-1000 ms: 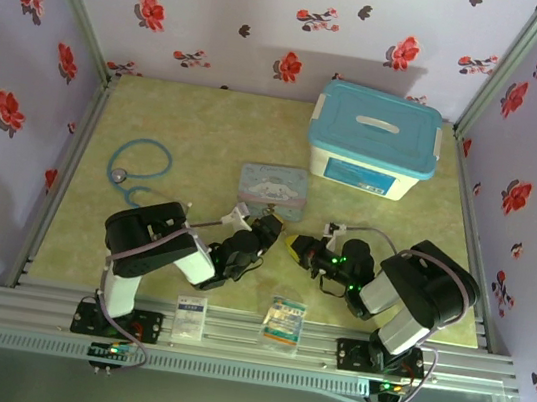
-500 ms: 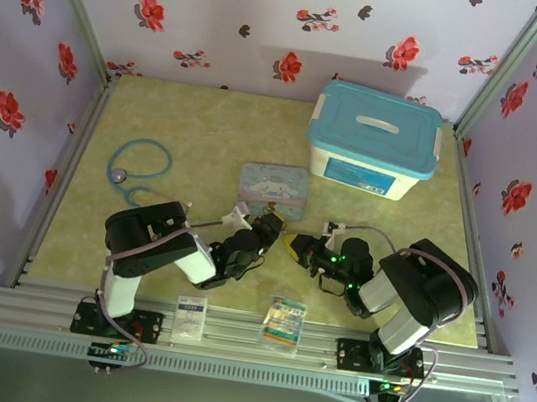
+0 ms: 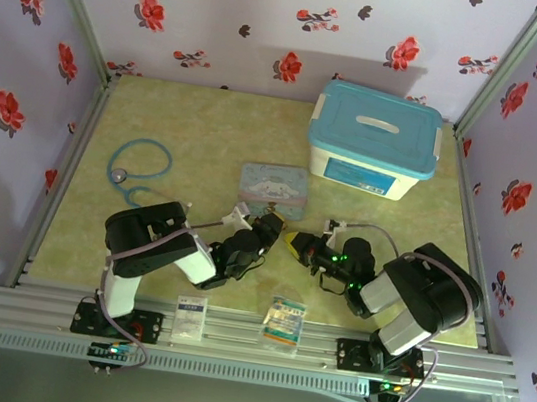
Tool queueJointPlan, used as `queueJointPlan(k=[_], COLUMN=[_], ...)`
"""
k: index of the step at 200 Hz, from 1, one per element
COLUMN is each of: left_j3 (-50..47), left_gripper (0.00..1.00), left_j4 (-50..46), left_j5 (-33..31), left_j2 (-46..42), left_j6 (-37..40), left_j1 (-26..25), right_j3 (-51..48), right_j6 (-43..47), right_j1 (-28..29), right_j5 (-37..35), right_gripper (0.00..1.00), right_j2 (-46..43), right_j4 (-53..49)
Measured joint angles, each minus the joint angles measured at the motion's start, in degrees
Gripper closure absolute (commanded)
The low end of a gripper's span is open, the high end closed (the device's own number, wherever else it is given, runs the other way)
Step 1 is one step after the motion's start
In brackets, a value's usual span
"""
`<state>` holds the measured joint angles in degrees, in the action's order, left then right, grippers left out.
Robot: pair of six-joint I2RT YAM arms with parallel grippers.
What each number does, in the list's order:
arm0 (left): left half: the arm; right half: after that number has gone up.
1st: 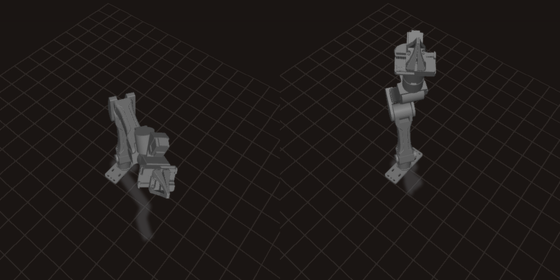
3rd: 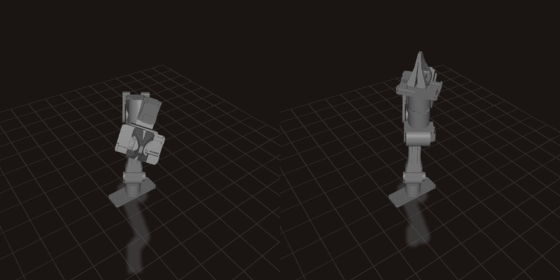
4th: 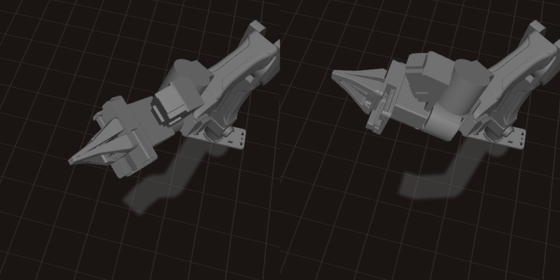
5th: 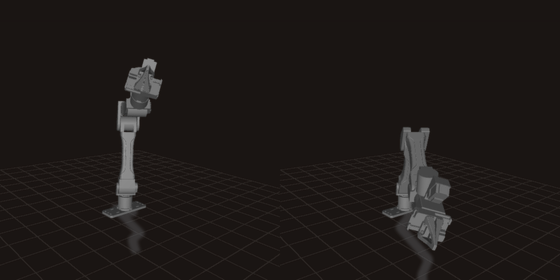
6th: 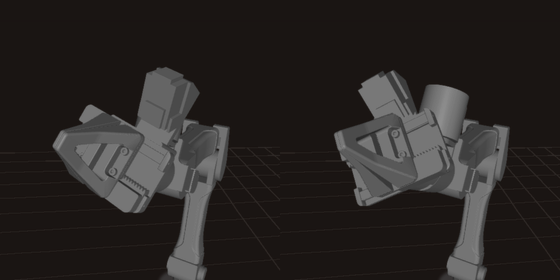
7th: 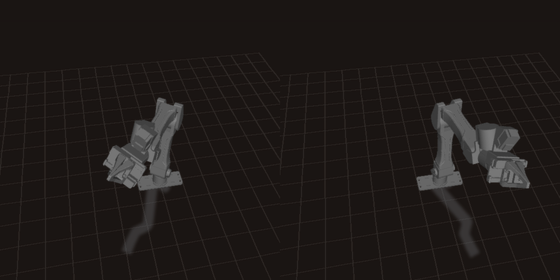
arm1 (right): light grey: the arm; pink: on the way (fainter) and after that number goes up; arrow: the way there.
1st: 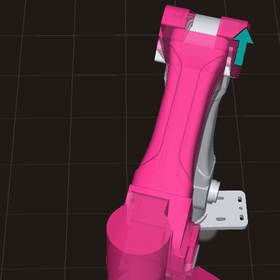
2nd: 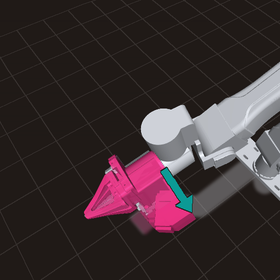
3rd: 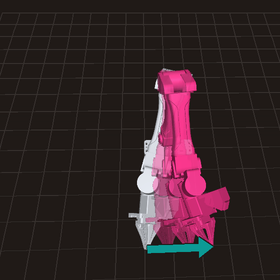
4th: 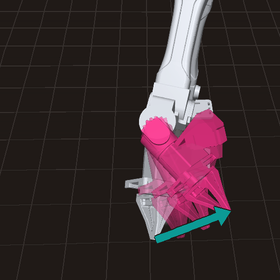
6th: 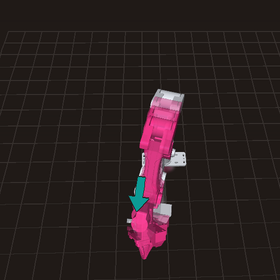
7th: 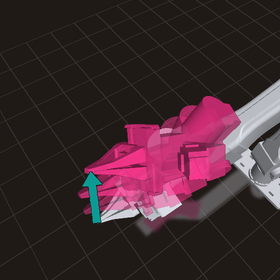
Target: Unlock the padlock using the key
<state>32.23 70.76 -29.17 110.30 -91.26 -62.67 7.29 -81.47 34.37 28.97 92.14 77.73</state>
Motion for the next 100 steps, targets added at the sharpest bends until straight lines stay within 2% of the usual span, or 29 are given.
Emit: queueJointPlan(k=[54,100], left_j3=[0.0,0.0], left_gripper=[1.0,1.0], left_j4=[-0.1,0.0], left_j5=[0.4,1.2], left_j2=[0.0,-0.1], left_j6=[-0.2,-1.0], left_j1=[-0.1,-0.1], right_j3=[0.5,0.7], right_j6=[0.5,1.5], right_j1=[-0.3,-5.3], right_j5=[1.3,7.4], right_gripper=[1.0,1.0], right_j2=[2.6,2.5], right_j4=[0.4,0.5])
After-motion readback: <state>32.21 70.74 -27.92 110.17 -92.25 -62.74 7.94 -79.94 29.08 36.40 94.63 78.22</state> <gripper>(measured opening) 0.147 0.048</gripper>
